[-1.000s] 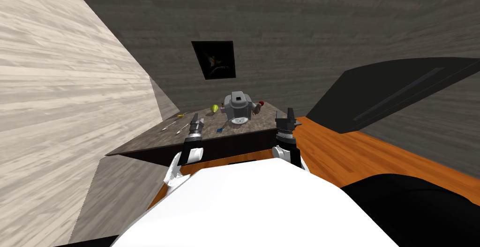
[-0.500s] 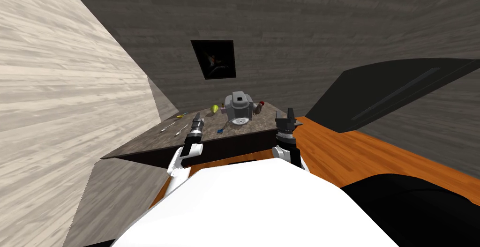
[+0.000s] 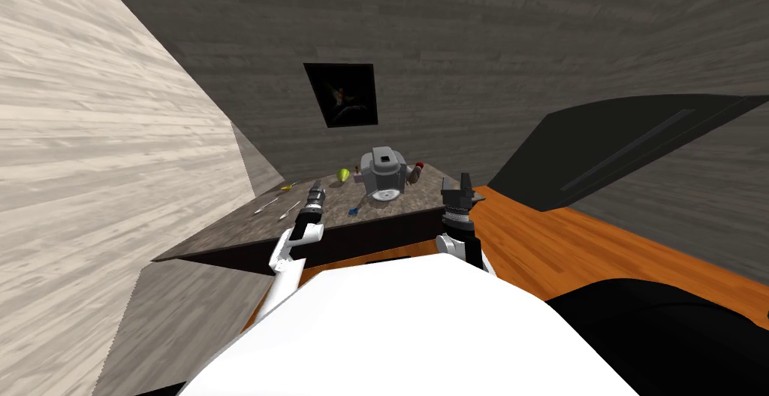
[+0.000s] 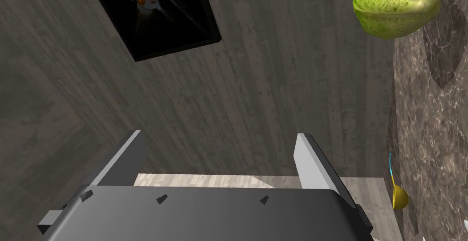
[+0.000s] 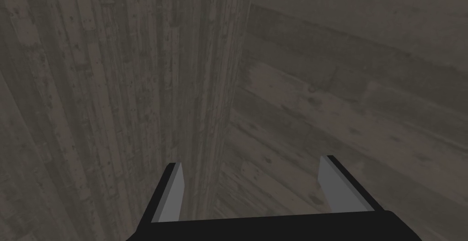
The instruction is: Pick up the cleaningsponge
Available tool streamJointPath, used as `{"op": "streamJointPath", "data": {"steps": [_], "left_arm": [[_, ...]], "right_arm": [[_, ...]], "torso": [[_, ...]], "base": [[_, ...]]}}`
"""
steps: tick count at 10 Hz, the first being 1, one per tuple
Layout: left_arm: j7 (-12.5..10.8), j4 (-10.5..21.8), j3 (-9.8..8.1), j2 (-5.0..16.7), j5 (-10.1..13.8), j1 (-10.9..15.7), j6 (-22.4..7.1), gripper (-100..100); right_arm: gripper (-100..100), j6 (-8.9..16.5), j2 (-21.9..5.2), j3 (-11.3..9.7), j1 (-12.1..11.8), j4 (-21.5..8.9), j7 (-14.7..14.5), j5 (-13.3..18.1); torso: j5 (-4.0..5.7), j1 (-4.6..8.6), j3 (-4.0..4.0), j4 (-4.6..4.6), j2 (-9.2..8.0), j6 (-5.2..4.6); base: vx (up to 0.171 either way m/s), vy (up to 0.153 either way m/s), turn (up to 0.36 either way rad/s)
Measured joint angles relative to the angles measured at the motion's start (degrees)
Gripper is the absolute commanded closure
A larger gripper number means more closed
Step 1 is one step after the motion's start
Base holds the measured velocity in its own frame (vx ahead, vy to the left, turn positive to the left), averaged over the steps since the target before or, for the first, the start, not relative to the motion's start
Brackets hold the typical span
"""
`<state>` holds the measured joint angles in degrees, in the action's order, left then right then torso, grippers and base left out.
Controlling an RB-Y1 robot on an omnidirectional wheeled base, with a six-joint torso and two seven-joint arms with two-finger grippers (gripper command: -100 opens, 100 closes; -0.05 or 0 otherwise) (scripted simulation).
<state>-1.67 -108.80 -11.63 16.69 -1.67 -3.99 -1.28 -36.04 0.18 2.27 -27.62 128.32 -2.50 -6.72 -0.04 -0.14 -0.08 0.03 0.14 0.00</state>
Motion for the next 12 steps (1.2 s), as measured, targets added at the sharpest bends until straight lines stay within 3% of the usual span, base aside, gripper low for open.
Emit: {"op": "streamJointPath", "data": {"steps": [12], "left_arm": [[2.4, 12.6, -3.33, 4.1, 0.5, 12.7, -16.7, -100]], "right_arm": [[0, 0.0, 0.0, 0.0, 0.0, 0.0, 0.0, 0.0]], "torso": [[0.02, 0.09, 0.03, -0.01, -0.06, 0.01]], "base": [[0.017, 0.024, -0.02]]}}
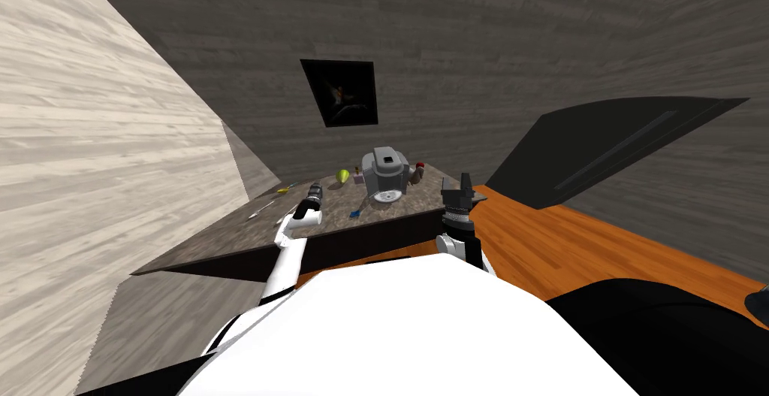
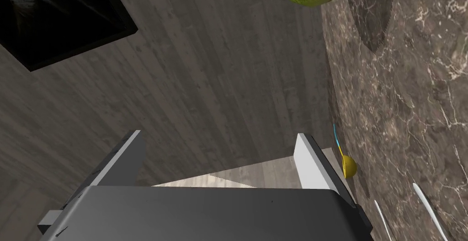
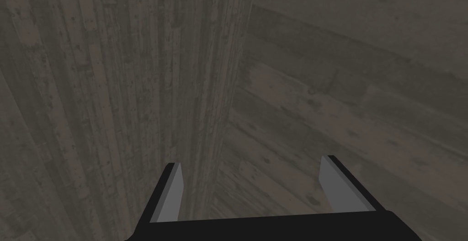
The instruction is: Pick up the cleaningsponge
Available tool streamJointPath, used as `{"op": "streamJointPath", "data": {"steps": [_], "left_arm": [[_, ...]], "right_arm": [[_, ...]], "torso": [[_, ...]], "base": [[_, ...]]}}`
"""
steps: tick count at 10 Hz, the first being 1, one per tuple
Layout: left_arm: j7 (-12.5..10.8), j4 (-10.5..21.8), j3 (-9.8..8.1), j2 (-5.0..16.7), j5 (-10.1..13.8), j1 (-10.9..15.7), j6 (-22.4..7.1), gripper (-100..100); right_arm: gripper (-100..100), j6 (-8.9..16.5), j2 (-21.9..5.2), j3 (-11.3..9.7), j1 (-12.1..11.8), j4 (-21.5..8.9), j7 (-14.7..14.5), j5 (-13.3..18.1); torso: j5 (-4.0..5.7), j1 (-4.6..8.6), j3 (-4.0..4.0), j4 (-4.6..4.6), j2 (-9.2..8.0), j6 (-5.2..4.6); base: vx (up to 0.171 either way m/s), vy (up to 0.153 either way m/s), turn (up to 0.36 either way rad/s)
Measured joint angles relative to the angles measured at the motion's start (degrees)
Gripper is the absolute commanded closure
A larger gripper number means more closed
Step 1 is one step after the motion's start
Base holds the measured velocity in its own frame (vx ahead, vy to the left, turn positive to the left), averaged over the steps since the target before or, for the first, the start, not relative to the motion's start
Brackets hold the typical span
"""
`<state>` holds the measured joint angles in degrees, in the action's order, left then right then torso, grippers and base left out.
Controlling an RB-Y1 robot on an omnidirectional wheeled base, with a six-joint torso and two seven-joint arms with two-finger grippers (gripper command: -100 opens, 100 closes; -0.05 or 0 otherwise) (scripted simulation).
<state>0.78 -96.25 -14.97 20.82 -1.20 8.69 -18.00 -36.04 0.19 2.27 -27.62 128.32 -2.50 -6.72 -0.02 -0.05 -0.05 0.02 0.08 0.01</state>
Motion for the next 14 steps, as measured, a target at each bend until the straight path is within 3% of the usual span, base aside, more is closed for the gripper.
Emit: {"op": "streamJointPath", "data": {"steps": [5, 14], "left_arm": [[1.0, 6.0, -1.38, 2.0, 0.7, 6.2, -8.5, -100], [2.2, 17.3, -2.99, 4.0, 1.7, 15.9, -20.5, -100]], "right_arm": [[0, 0.0, 0.0, 0.0, 0.0, 0.0, 0.0, 0.0], [0, 0.0, 0.0, 0.0, 0.0, 0.0, 0.0, 0.0]], "torso": [[0.01, 0.03, 0.01, 0.0, -0.01, 0.0], [0.01, 0.08, 0.03, -0.01, -0.06, 0.01]], "base": [[0.015, 0.019, -0.021], [0.004, 0.006, -0.013]]}}
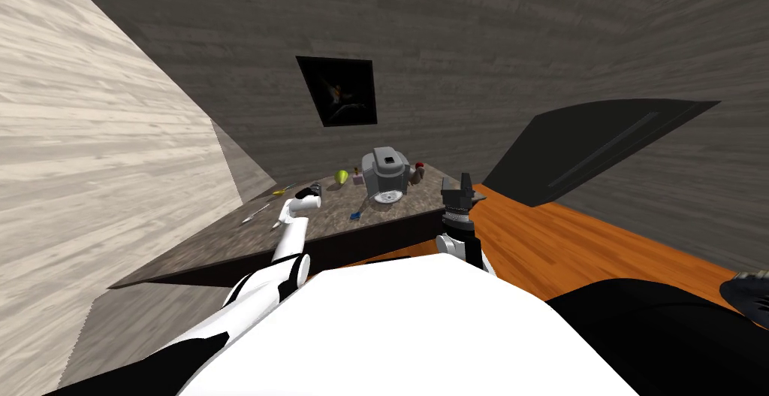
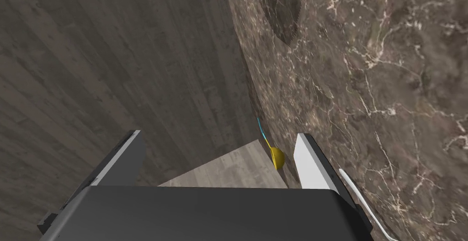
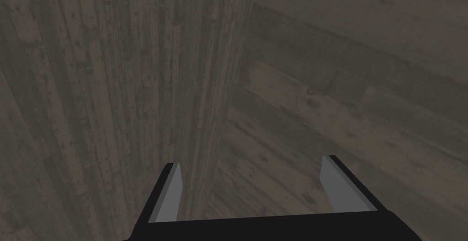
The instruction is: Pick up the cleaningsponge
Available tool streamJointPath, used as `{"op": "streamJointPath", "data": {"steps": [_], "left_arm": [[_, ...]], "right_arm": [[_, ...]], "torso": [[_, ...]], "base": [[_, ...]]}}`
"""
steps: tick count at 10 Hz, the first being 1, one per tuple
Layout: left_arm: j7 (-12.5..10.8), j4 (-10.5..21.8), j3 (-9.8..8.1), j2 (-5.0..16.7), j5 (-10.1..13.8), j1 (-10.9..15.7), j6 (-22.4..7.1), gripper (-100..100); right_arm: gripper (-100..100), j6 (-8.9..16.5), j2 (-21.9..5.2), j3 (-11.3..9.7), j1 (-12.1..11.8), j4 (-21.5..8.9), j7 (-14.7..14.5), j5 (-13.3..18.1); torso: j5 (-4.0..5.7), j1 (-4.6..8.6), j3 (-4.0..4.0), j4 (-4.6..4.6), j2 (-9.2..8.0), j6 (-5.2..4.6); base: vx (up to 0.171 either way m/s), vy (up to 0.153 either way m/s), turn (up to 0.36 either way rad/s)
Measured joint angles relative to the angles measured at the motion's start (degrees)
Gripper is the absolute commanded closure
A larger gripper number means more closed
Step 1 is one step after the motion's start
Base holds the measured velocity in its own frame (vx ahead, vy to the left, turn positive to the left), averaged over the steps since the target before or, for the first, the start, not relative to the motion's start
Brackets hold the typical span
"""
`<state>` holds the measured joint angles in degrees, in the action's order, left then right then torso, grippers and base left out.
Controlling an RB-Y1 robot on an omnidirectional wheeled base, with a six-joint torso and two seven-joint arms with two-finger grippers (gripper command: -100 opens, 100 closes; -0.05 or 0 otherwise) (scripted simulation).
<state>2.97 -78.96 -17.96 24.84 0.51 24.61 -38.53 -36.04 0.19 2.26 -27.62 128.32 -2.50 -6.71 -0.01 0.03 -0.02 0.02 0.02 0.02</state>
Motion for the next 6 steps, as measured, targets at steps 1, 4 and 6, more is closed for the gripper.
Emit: {"op": "streamJointPath", "data": {"steps": [1, 4, 6], "left_arm": [[0.1, 1.2, -0.16, 0.1, 0.1, 0.8, -1.5, -100], [0.4, 4.9, -0.59, 0.6, 0.6, 4.1, -6.2, -100], [0.6, 8.2, -0.83, 1.0, 0.8, 7.0, -9.3, -100]], "right_arm": [[0, 0.0, 0.0, 0.0, 0.0, 0.0, 0.0, 0.0], [0, 0.0, 0.0, 0.0, 0.0, 0.0, 0.0, 0.0], [0, 0.0, 0.0, 0.0, 0.0, 0.0, 0.0, 0.0]], "torso": [[-0.01, 0.0, 0.0, 0.0, -0.01, 0.02], [0.0, 0.02, 0.01, 0.0, -0.02, 0.02], [0.0, 0.04, 0.02, 0.0, -0.03, 0.01]], "base": [[-0.003, -0.001, -0.01], [-0.003, -0.003, -0.007], [-0.008, -0.009, -0.013]]}}
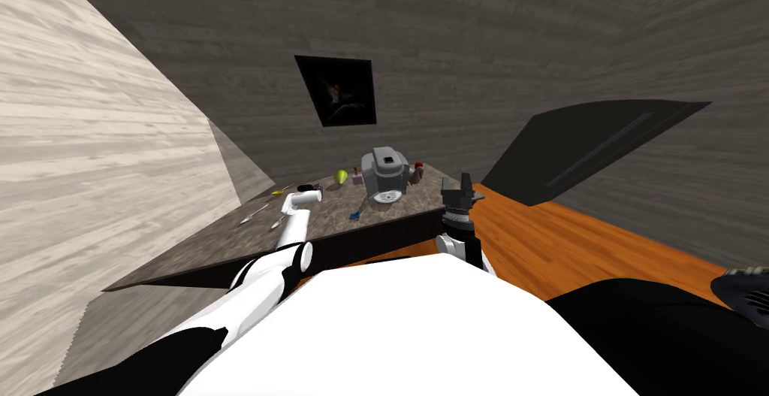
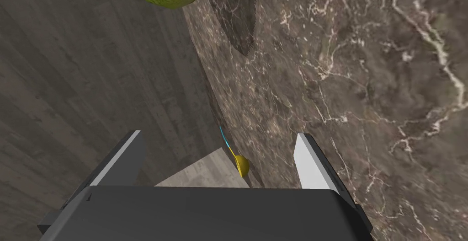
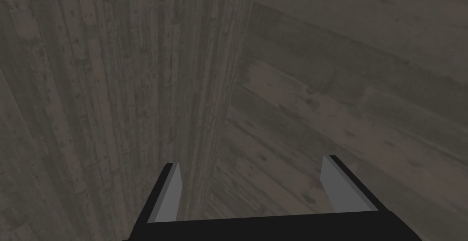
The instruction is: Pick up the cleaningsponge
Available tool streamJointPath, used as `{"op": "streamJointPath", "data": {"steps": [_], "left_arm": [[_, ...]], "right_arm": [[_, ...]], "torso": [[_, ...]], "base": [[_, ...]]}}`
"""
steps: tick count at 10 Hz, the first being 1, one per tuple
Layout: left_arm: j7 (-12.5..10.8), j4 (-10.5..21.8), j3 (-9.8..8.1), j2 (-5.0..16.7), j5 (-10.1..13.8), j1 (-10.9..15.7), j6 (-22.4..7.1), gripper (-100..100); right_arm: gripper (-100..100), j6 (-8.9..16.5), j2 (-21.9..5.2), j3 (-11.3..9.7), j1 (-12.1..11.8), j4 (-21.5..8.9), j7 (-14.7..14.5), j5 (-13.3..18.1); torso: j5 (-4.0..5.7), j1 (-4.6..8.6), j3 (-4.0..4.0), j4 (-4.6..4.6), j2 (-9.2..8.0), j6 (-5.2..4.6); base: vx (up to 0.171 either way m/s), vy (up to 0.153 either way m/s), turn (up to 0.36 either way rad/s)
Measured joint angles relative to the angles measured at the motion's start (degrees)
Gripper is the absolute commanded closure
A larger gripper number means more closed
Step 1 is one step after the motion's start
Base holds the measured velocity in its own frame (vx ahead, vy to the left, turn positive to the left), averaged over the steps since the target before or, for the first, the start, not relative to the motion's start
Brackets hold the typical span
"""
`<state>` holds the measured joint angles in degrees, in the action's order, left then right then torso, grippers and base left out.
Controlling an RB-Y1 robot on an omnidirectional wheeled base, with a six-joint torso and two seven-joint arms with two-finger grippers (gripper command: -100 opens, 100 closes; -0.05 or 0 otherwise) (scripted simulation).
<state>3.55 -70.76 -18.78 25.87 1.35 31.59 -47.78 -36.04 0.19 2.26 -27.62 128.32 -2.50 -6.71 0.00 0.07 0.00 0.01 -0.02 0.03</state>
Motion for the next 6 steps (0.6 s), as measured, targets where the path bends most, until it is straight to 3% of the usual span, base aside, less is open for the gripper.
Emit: {"op": "streamJointPath", "data": {"steps": [3, 6], "left_arm": [[0.4, 5.8, -0.39, 0.7, 1.0, 4.7, -4.6, -100], [0.3, 9.9, -0.47, 0.9, 1.4, 7.9, -8.8, -100]], "right_arm": [[0, 0.0, 0.0, 0.0, 0.0, 0.0, 0.0, 0.0], [0, 0.0, 0.0, 0.0, 0.0, 0.0, 0.0, 0.0]], "torso": [[0.02, 0.06, 0.01, -0.01, -0.02, -0.01], [0.01, 0.05, 0.02, -0.01, -0.03, 0.0]], "base": [[-0.011, -0.018, -0.006], [-0.011, -0.015, -0.003]]}}
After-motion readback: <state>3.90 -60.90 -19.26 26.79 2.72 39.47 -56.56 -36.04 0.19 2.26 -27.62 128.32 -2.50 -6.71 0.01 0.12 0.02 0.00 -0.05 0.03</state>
